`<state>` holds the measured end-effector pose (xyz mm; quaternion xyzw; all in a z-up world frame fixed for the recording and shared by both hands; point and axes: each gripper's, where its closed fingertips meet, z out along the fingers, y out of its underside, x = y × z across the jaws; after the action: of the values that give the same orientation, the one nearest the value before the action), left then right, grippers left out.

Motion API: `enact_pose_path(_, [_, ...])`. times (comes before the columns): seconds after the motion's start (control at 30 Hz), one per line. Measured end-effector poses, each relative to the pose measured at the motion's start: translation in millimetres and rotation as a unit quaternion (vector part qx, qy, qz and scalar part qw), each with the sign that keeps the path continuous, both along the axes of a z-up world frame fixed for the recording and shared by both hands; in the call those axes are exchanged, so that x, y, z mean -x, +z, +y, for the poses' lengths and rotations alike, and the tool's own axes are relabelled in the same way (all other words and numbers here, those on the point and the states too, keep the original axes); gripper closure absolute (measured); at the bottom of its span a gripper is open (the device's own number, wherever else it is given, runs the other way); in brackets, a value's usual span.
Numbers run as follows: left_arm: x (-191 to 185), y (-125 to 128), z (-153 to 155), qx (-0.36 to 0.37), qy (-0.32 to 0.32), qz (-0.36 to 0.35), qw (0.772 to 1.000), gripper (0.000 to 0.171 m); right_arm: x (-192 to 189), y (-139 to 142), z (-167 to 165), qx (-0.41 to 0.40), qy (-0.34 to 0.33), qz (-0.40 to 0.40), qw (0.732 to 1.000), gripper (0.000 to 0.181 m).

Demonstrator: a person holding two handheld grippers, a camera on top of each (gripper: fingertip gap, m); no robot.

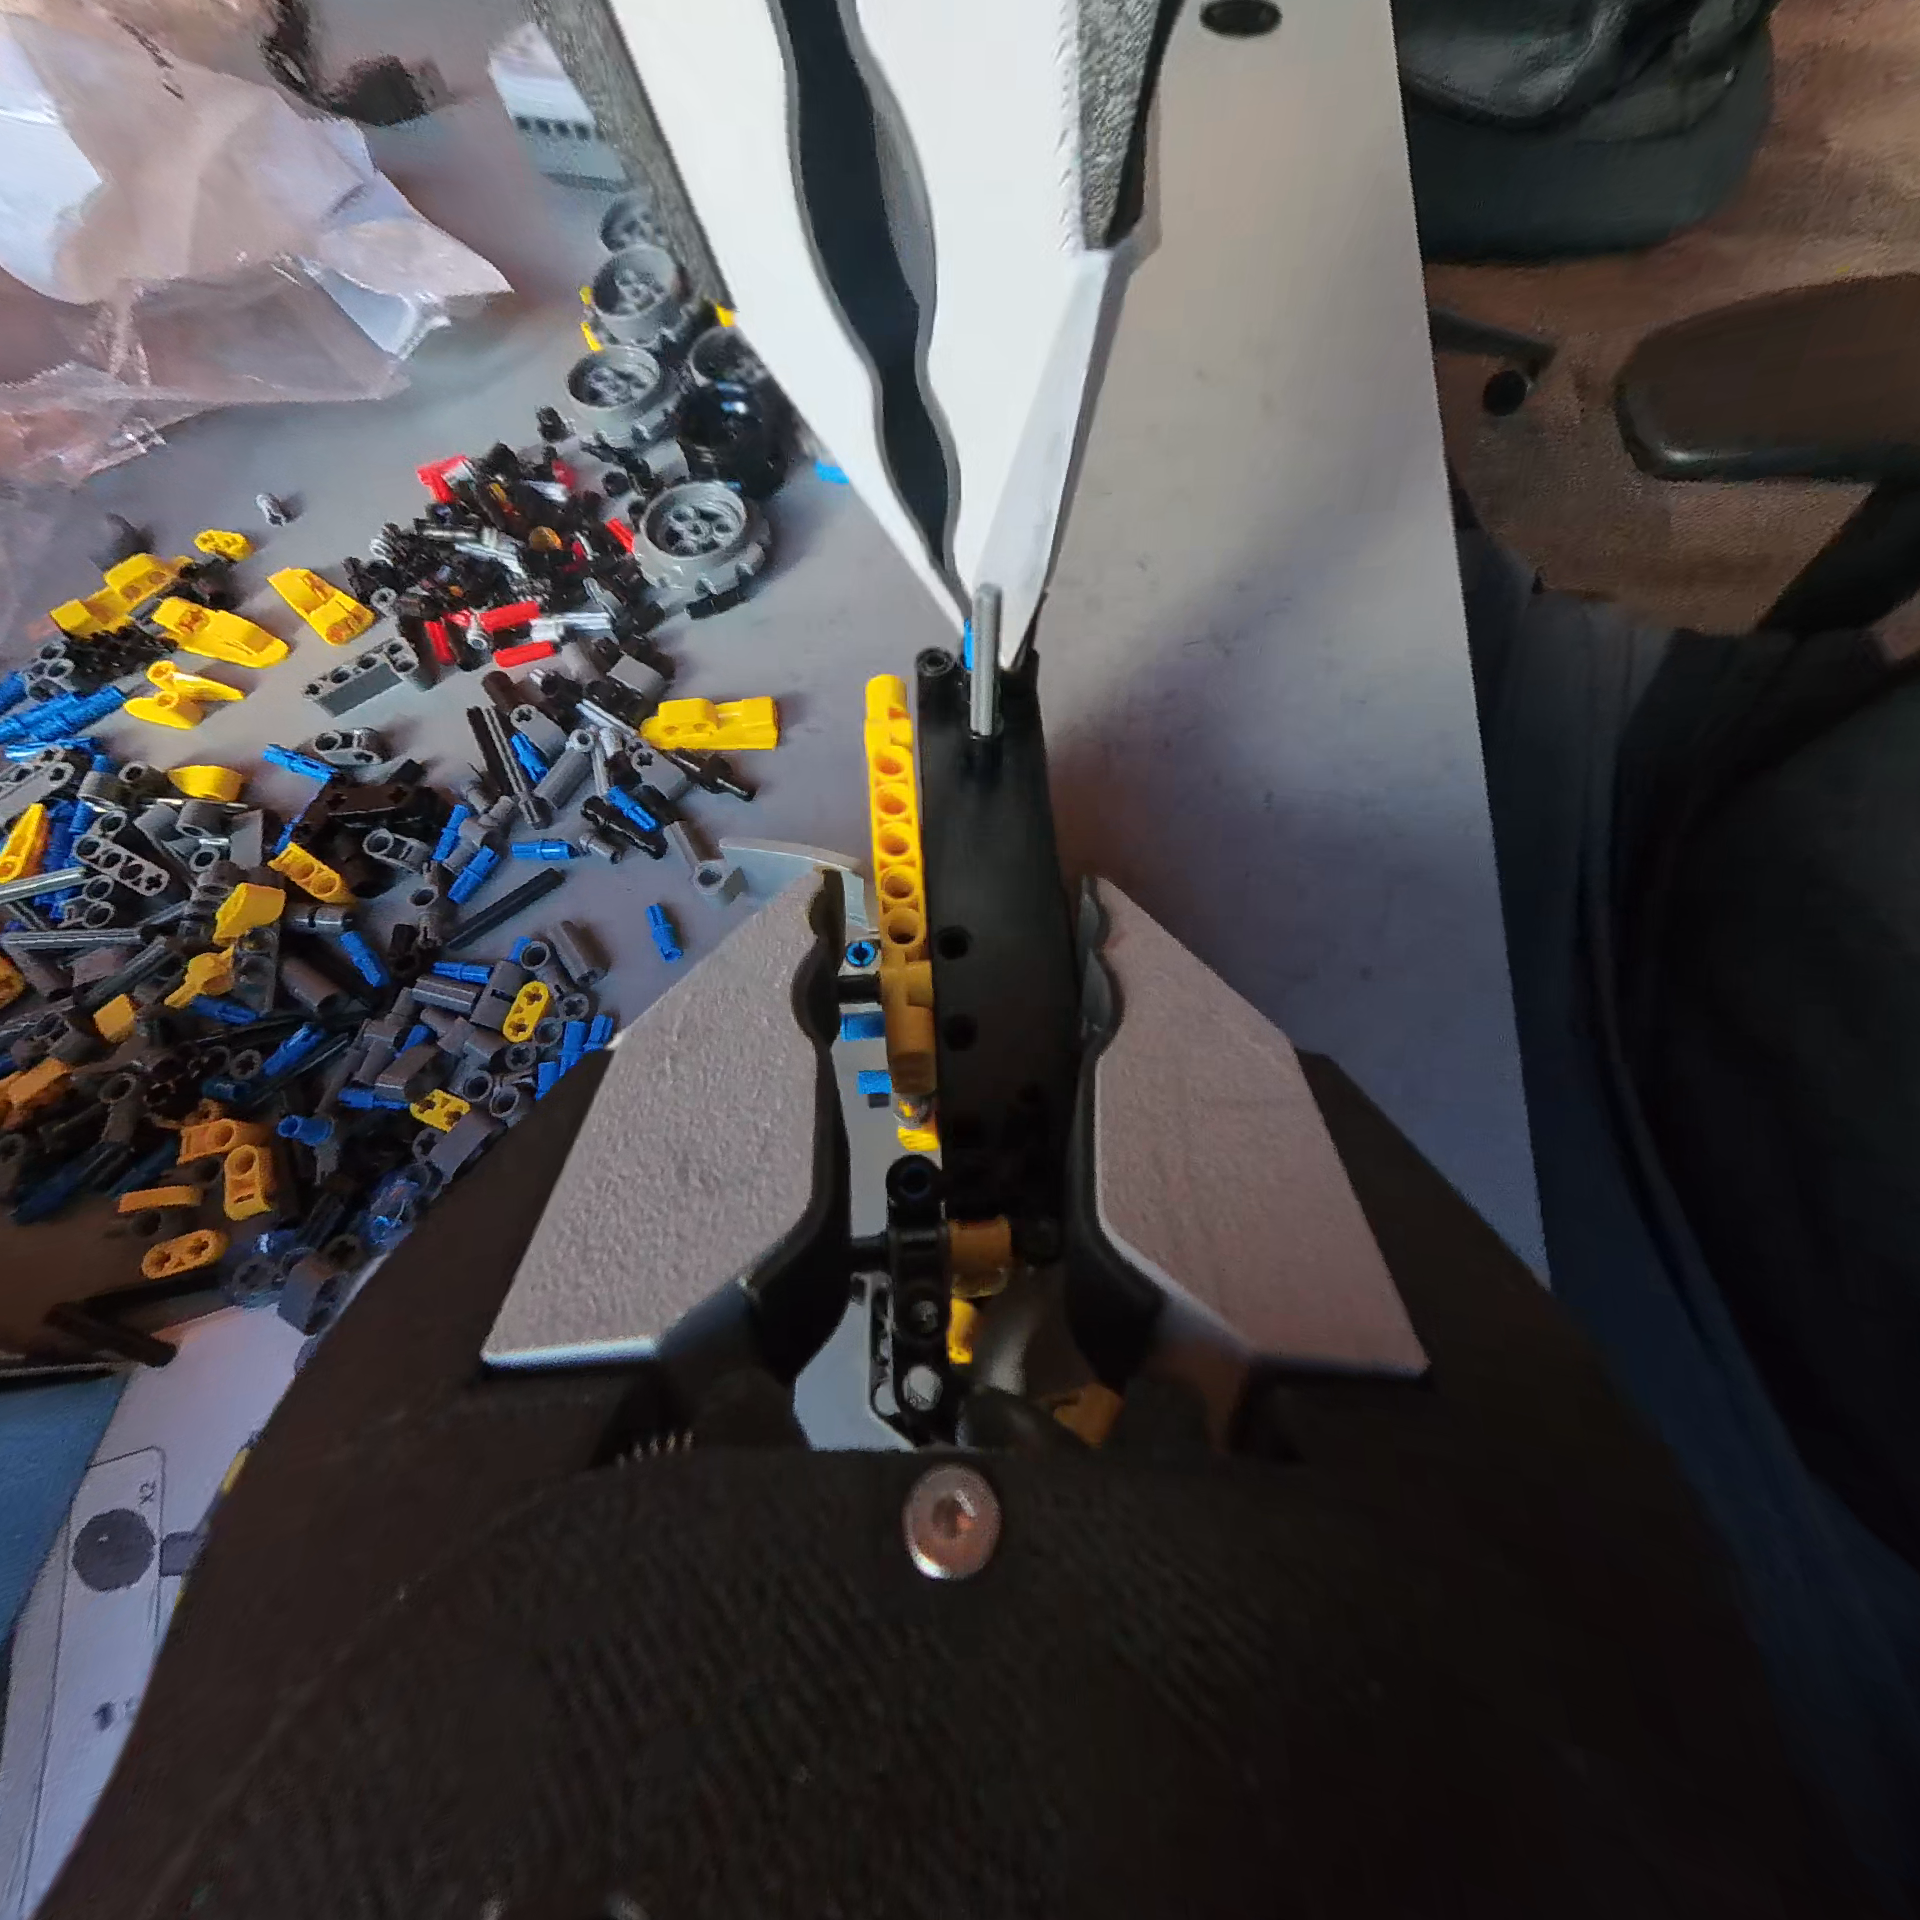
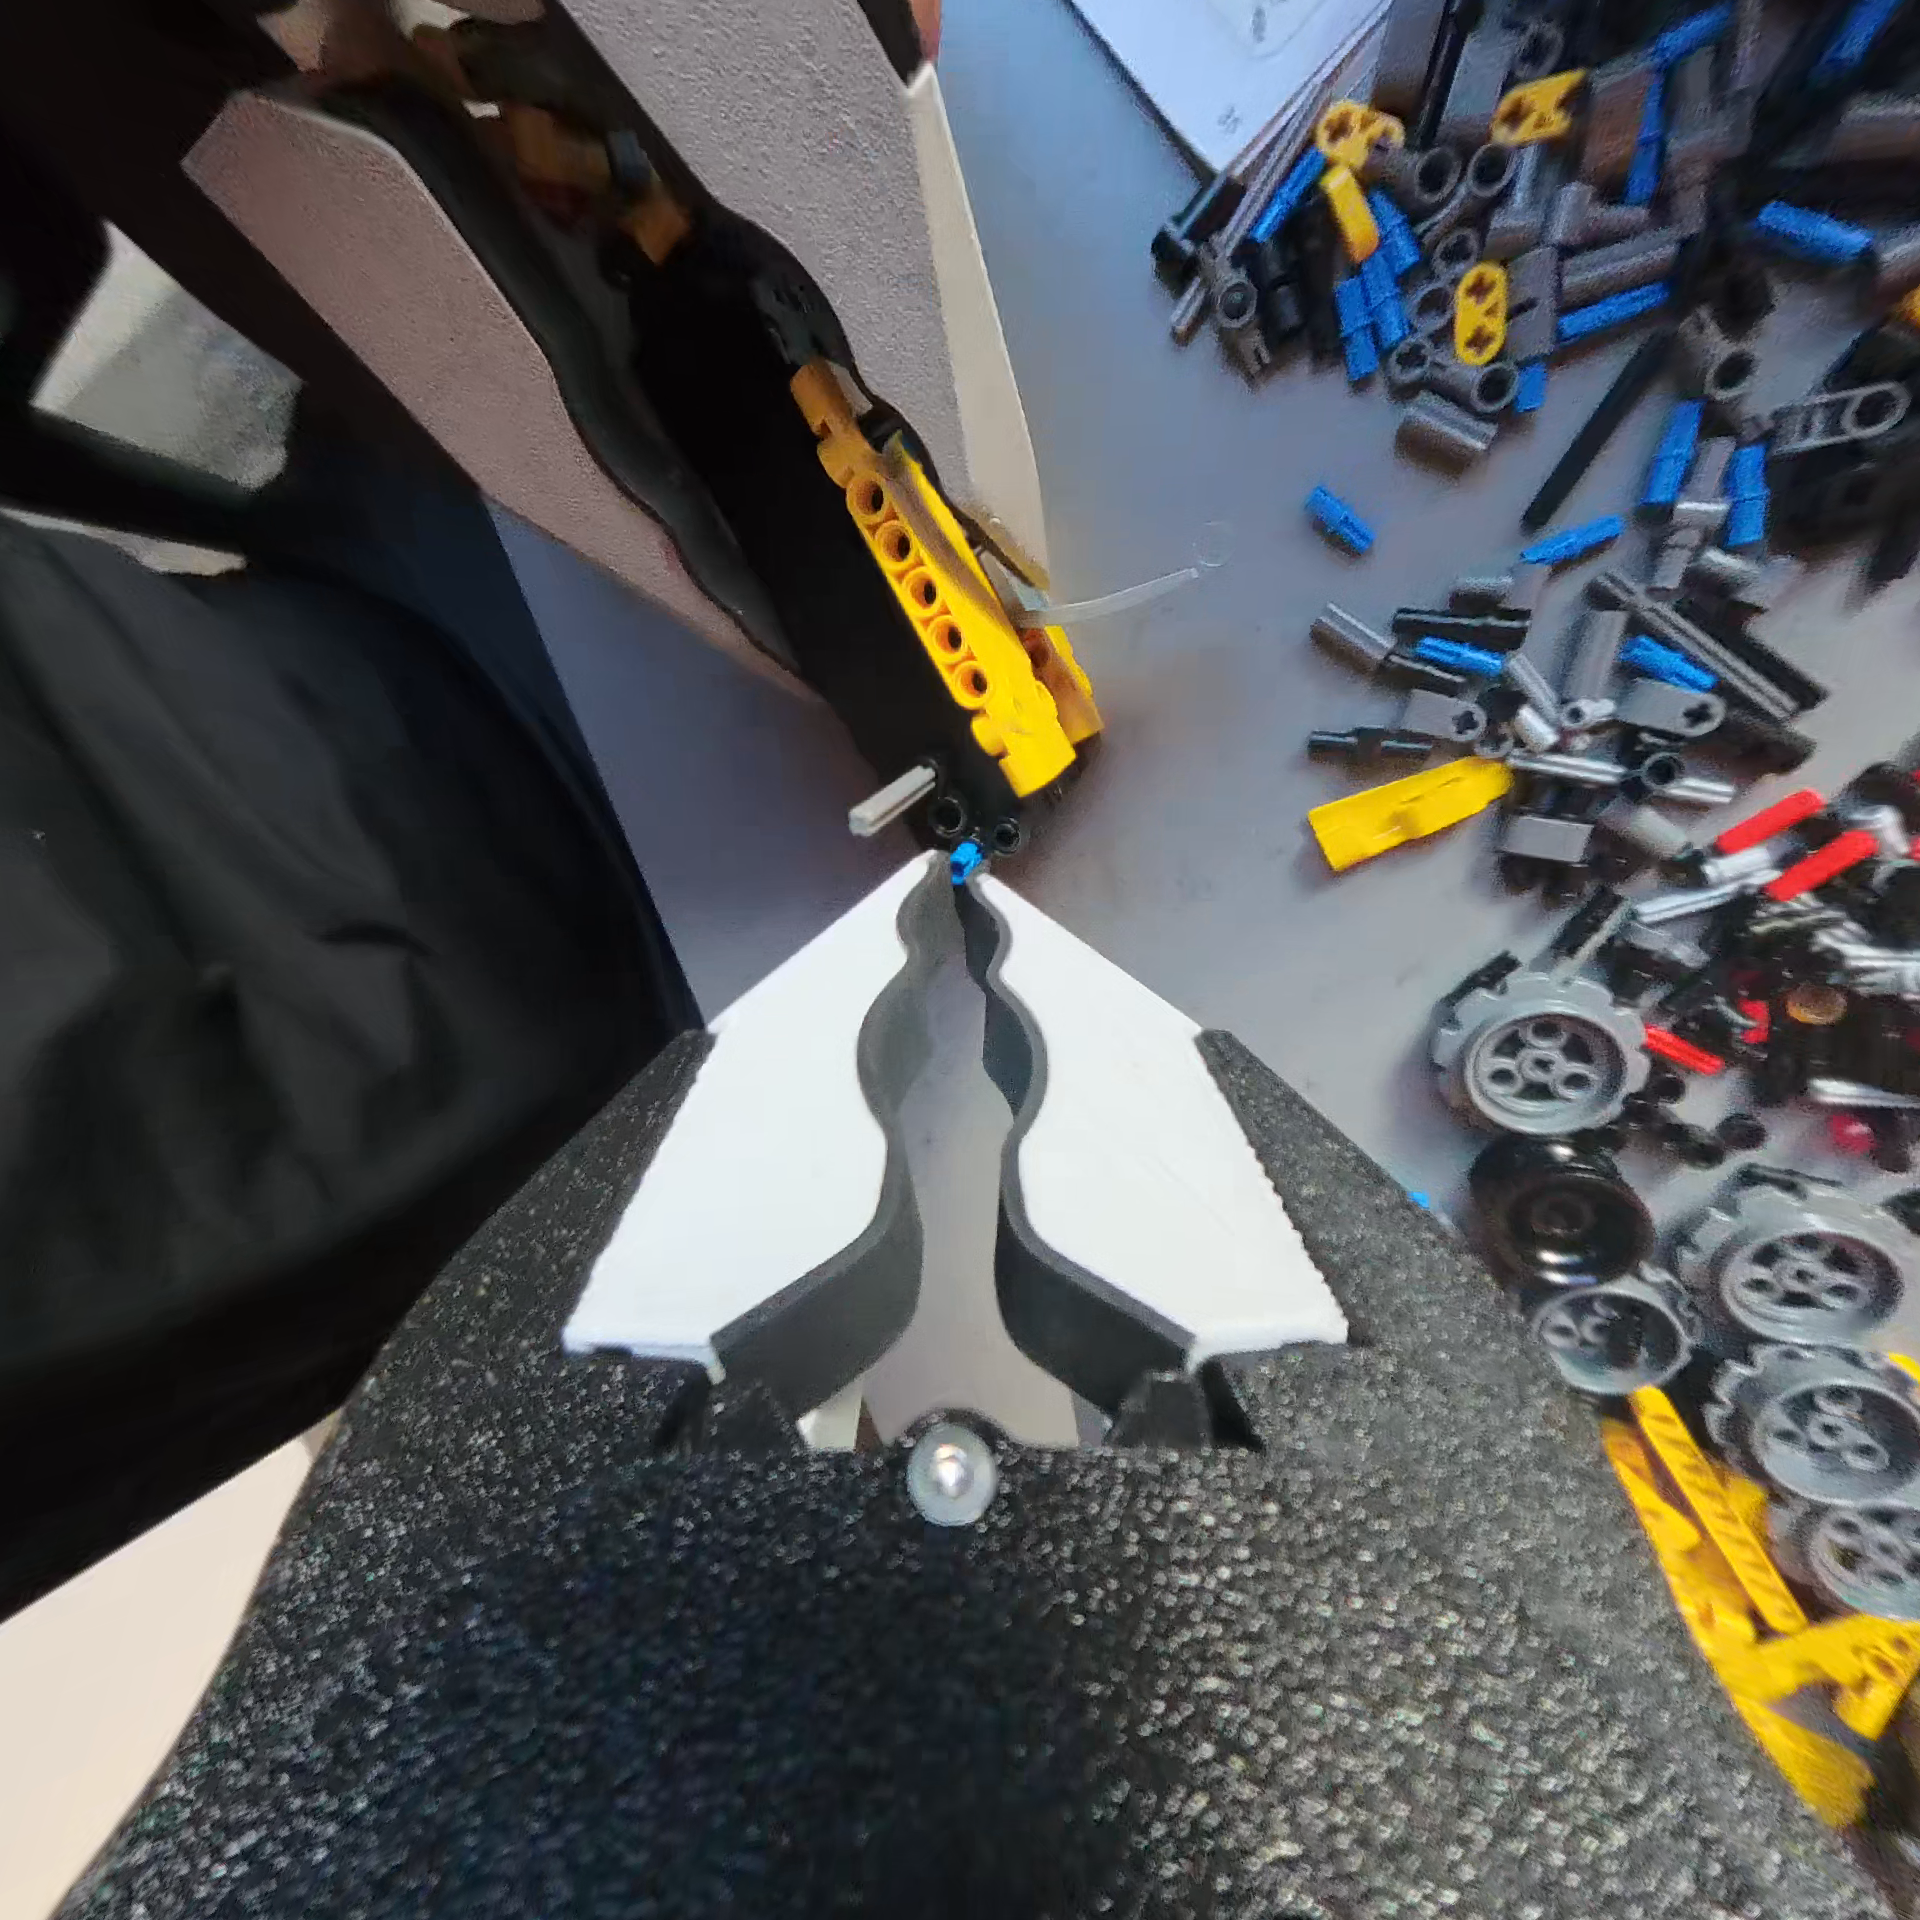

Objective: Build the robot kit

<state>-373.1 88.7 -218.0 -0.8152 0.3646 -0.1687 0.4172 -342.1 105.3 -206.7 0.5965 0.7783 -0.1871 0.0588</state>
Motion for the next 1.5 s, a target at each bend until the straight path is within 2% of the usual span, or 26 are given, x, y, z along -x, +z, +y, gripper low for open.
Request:
enact_pose_path(0.1, [2,1,1,0.002,0.005,-0.006,1.0,0.13,6,0,5,-0.06,0.03,0.028,0.997,0.179])
enact_pose_path(0.27, [3,1,3,-0.004,0.007,-0.006,1.0,0.13,7,17,16,-0.048,-0.001,0.119,0.992,0.177])
enact_pose_path(0.33, [3,1,3,-0.006,0.005,-0.006,1.0,0.13,11,37,27,-0.038,-0.032,0.186,0.981,0.161])
enact_pose_path(0.4, [4,2,3,-0.004,0.004,-0.009,1.0,0.13,13,57,28,0.011,-0.063,0.252,0.966,0.15])
enact_pose_path(0.5, [3,2,2,-0.012,-0.006,0.01,1.0,0.129,5,52,27,0.055,-0.088,0.301,0.948,0.139])
enact_pose_path(0.6, [2,1,2,-0.027,-0.01,0.041,0.999,0.129,0,34,20,0.04,-0.06,0.339,0.938,0.139])
enact_pose_path(0.7, [2,1,4,-0.008,0.001,0.028,1.0,0.129,6,29,5,0.001,-0.013,0.385,0.923,0.139])
enact_pose_path(0.8, [4,0,5,0.013,0.012,0.028,0.999,0.129,15,39,1,-0.074,0.035,0.433,0.897,0.157])
enact_pose_path(0.83, [4,-1,4,0.019,0.013,0.034,0.999,0.129,17,43,0,-0.085,0.044,0.437,0.895,0.161])
enact_pose_path(0.9, [3,-5,3,0.03,0.018,0.045,0.998,0.126,18,41,-4,-0.075,0.055,0.415,0.905,0.153])
enact_pose_path(1.03, [6,-4,3,0.017,0.041,0.062,0.997,0.126,19,30,-6,-0.081,0.072,0.403,0.909,0.155])
enact_pose_path(1.17, [14,15,3,-0.021,0.09,0.043,0.995,0.119,11,37,-4,-0.061,0.045,0.433,0.898,0.145])
enact_pose_path(1.23, [16,31,1,-0.059,0.122,0.021,0.991,0.119,7,32,2,-0.041,0.021,0.432,0.901,0.129])
enact_pose_path(1.37, [37,48,-12,-0.118,0.199,0.042,0.972,0.116,5,13,11,-0.032,-0.011,0.415,0.909,0.116])
enact_pose_path(1.5, [48,50,-46,-0.12,0.226,-0.022,0.966,0.111,13,-4,10,-0.043,-0.014,0.392,0.919,0.104])
